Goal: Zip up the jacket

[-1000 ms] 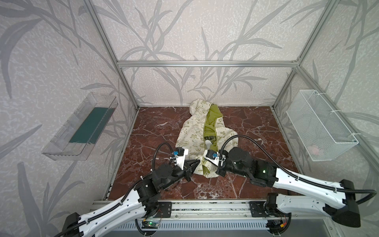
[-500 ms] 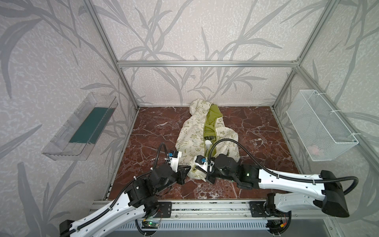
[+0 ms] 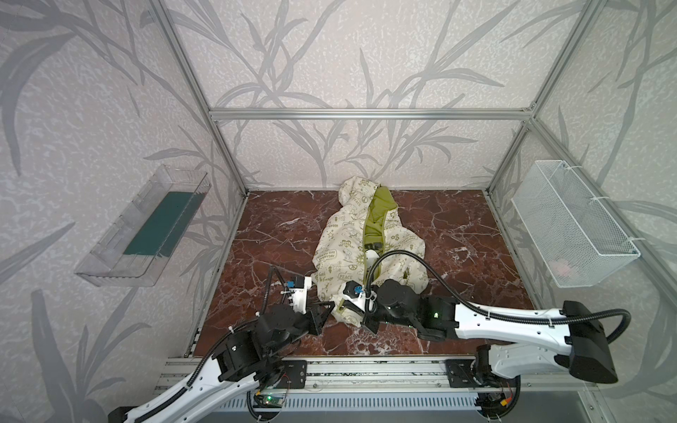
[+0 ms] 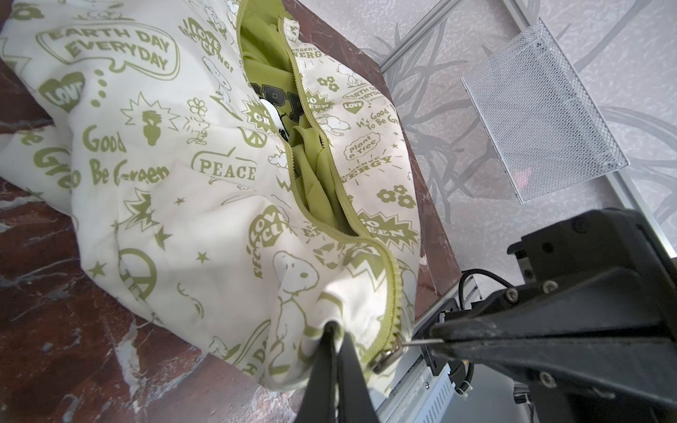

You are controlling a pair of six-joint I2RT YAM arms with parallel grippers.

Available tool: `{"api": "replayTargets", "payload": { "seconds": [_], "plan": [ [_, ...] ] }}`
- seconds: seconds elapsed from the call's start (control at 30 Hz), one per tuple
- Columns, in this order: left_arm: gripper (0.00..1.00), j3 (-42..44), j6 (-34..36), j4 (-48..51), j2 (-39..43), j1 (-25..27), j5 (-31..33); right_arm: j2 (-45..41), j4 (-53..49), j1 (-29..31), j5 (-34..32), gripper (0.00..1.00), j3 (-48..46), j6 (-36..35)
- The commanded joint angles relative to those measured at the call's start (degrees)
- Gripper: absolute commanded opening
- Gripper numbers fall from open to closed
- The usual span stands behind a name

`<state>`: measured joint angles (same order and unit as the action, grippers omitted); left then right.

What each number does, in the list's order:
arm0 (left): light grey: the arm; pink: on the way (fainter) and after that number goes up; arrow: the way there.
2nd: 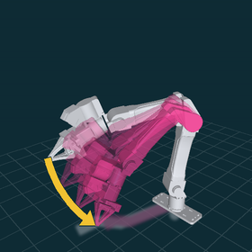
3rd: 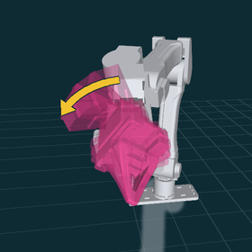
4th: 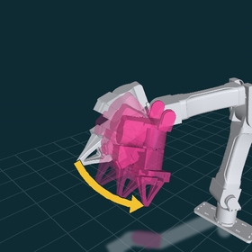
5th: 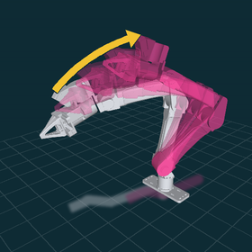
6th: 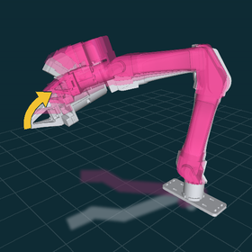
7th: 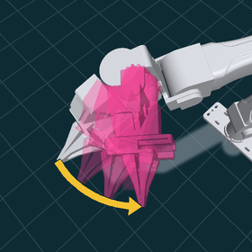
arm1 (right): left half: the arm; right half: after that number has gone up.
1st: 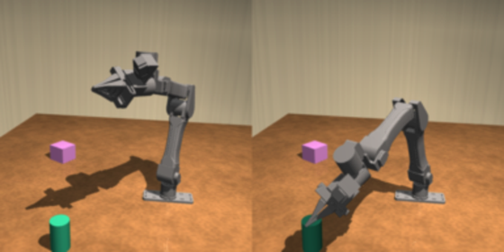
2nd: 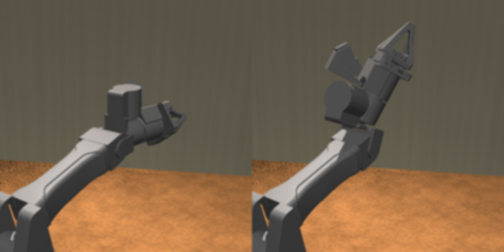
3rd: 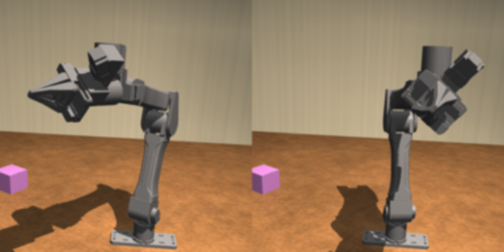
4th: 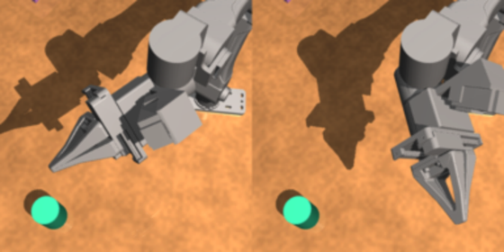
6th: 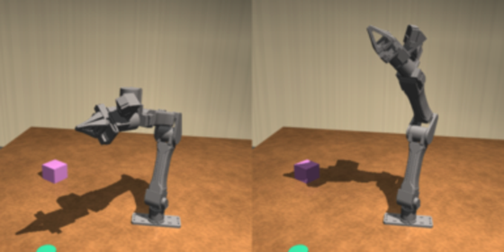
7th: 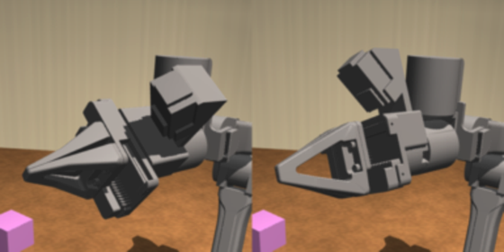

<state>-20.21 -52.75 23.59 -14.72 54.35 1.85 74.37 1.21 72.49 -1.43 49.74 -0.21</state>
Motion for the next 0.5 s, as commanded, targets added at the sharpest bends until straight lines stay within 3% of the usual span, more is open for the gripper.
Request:
{"api": "replayTargets", "payload": {
  "seconds": [0.0, 0.2, 0.47],
  "plan": [
    [0.04, 0.91, -2.18, -2.34, -0.25, -0.25, 0.76, 0.72, 2.74, 0.22, 1.48, 0.0, 1.36, 0.91],
    [0.26, 0.4, -1.98, -1.57, 0.36, -0.26, -0.17, 1.48, 2.93, 0.17, 1.36, 0.0, 2.08, 0.82],
    [0.29, 1.22, -3.42, -1.59, 2.46, -0.25, -0.52, 1.22, 3.34, -0.45, 1.41, 0.0, 2.21, 1.08]
  ]
}}
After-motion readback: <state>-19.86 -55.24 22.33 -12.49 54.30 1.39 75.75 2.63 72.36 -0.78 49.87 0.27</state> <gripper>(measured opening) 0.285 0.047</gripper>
